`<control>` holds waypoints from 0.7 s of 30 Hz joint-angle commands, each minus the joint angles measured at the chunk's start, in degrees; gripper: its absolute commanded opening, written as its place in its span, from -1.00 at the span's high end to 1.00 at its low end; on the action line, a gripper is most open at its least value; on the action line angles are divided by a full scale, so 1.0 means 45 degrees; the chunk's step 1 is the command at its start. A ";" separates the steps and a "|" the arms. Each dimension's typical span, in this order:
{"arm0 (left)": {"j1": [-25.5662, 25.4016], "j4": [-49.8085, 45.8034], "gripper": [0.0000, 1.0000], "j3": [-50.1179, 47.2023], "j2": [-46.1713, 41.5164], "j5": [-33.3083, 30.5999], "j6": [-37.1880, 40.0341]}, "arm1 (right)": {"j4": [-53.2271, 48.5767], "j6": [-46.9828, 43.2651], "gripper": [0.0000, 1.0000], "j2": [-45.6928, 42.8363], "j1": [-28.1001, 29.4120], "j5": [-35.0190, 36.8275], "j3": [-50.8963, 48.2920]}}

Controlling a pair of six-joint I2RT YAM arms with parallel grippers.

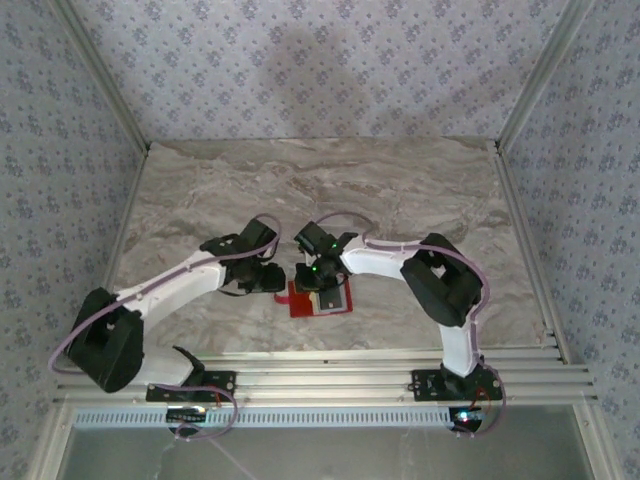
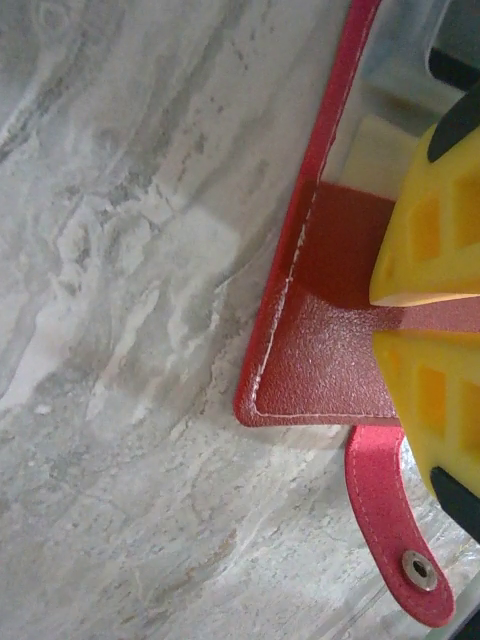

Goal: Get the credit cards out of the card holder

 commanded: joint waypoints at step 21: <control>-0.1947 0.2992 0.56 0.1450 0.3113 0.1926 -0.2970 | -0.1502 -0.0823 0.40 -0.4076 -0.2031 0.0829 -0.2701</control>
